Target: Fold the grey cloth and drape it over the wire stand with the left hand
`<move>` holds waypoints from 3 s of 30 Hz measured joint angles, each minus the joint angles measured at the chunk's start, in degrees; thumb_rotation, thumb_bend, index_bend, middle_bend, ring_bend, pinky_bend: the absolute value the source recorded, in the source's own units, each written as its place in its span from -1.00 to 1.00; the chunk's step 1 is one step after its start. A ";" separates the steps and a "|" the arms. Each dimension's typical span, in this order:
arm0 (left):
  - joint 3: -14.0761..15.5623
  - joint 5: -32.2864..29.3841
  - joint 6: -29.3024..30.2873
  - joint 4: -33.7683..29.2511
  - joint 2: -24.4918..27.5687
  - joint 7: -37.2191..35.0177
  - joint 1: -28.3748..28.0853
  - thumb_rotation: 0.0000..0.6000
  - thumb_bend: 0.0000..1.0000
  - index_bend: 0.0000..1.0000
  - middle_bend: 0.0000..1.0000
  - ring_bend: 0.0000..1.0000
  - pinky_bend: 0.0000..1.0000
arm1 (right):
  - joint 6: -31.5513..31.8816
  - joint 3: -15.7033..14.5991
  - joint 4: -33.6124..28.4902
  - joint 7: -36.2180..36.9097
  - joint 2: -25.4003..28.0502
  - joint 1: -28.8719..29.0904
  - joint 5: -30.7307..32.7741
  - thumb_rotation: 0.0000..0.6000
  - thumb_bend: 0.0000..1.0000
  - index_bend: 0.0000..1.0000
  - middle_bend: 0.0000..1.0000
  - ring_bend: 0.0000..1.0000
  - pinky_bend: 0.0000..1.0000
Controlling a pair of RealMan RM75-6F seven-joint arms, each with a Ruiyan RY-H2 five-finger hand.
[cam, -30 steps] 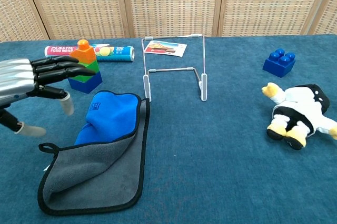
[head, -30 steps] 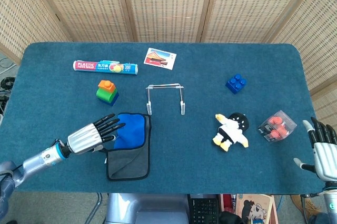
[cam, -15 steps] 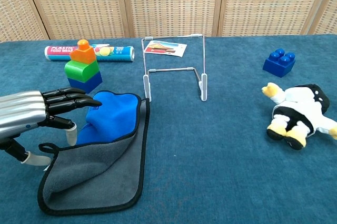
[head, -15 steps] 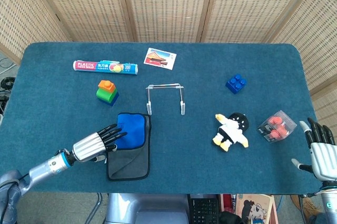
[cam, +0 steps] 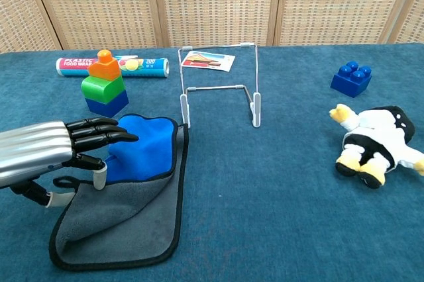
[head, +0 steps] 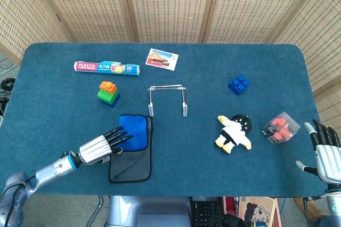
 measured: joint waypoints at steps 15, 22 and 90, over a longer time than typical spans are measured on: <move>0.11 0.67 2.89 -0.16 -0.89 1.44 -0.74 1.00 -0.04 0.11 -1.00 -1.00 -1.00 | -0.06 0.09 0.09 0.76 0.30 -0.07 0.20 1.00 -1.00 -1.00 -1.00 -1.00 -1.00; -0.13 1.69 7.07 -1.62 -1.67 4.42 -3.19 1.00 -0.04 0.11 -1.00 -1.00 -1.00 | 0.02 0.10 -0.06 1.00 0.42 -0.10 0.15 1.00 -1.00 -1.00 -1.00 -1.00 -1.00; -22.23 -27.92 -32.37 -50.72 14.02 20.77 -10.32 1.00 -0.42 -0.75 -1.00 -1.00 -1.00 | -1.55 0.12 0.18 0.81 0.38 0.32 1.21 1.00 -1.00 -1.00 -1.00 -1.00 -1.00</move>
